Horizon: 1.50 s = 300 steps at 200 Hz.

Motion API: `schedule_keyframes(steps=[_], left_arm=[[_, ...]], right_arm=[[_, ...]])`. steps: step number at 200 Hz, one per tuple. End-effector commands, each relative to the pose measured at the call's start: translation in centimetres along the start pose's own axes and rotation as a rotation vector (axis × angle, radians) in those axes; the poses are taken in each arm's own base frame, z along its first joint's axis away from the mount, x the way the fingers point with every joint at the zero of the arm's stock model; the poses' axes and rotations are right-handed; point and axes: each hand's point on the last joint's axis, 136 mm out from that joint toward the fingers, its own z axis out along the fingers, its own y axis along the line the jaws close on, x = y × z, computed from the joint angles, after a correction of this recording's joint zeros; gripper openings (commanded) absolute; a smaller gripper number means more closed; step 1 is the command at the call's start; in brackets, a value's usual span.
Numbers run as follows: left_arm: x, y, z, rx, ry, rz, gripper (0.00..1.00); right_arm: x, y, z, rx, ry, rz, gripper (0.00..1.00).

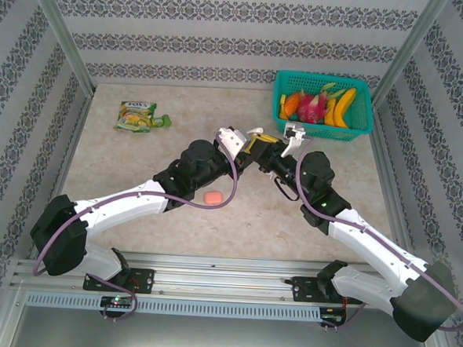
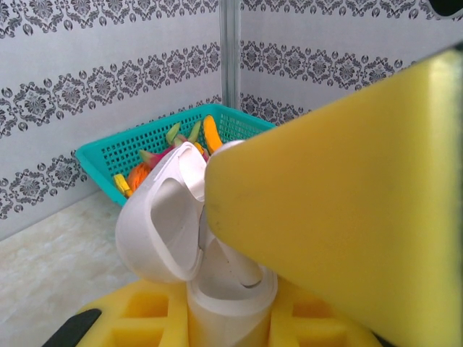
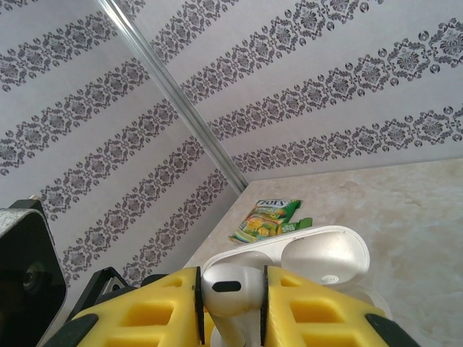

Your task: Insert wireless bluetooth earbuds into charging case

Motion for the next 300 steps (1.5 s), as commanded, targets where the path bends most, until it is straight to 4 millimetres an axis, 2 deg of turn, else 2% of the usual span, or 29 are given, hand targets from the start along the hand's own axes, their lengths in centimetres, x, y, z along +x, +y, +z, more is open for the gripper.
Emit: schedule_keyframes(steps=[1, 48, 107, 151, 199, 246, 262, 300], left_arm=[[-5.1, -0.5, -0.5, 0.008, -0.153, -0.026, 0.00], [-4.6, -0.6, -0.3, 0.011, -0.141, -0.032, 0.00], [-1.0, 0.0, 0.3, -0.029, -0.079, -0.047, 0.00], [0.8, 1.1, -0.1, -0.086, -0.057, -0.030, 0.00], [1.0, 1.7, -0.3, -0.119, -0.049, 0.010, 0.00], [0.7, 2.2, 0.0, -0.154, -0.050, 0.089, 0.00], [0.4, 1.8, -0.2, -0.136, -0.089, 0.161, 0.00], [0.6, 2.1, -0.1, -0.145, -0.127, 0.231, 0.00]], right_arm=[[2.9, -1.5, 0.0, 0.038, 0.089, -0.010, 0.24], [3.4, -1.9, 0.2, 0.050, 0.097, -0.006, 0.23], [0.4, -0.3, 0.3, 0.026, 0.049, 0.032, 0.23], [-0.7, -0.5, -0.7, 0.032, 0.028, 0.065, 0.23], [-0.8, -1.4, -1.2, 0.044, 0.009, 0.092, 0.23], [-1.4, -1.0, -1.1, 0.009, -0.010, 0.086, 0.23], [-1.5, -0.9, -1.0, 0.003, -0.005, 0.077, 0.23], [-0.6, -0.6, -0.7, -0.027, 0.033, 0.056, 0.23]])
